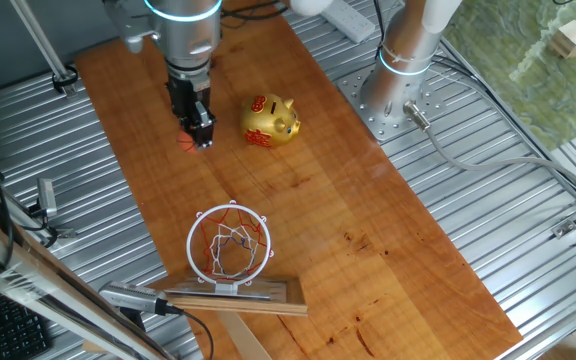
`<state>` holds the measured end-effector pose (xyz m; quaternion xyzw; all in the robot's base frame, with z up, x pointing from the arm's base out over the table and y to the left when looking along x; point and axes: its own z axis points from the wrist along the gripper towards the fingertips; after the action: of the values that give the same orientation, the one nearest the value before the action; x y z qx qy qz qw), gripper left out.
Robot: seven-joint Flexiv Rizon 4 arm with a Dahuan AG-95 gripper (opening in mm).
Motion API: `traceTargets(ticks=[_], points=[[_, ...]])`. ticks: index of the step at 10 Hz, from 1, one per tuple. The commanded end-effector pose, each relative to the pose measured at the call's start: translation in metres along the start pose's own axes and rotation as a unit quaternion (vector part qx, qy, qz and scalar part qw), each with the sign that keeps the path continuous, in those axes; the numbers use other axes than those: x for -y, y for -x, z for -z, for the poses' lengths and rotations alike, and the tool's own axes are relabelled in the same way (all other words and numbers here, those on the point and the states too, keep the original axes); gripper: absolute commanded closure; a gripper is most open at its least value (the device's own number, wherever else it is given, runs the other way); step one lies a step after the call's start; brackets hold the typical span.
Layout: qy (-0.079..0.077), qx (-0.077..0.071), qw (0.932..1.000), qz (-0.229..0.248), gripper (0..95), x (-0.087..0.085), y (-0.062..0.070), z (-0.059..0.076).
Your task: Grab a basketball, release it and shoot it into the basket
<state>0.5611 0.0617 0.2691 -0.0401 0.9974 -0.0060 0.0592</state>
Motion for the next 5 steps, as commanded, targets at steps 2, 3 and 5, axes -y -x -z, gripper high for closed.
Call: traceTargets(ticks=[2,3,5], points=[[-0.005,-0.004,0.9998,-0.017,95.0,-0.029,0.013,0.023],[-0.008,-0.006,0.9995,-0.029,95.0,-0.044,0.017,0.034],[-0.008,-0.009,0.9984,-0.055,95.0,-0.066,0.019,0.047]])
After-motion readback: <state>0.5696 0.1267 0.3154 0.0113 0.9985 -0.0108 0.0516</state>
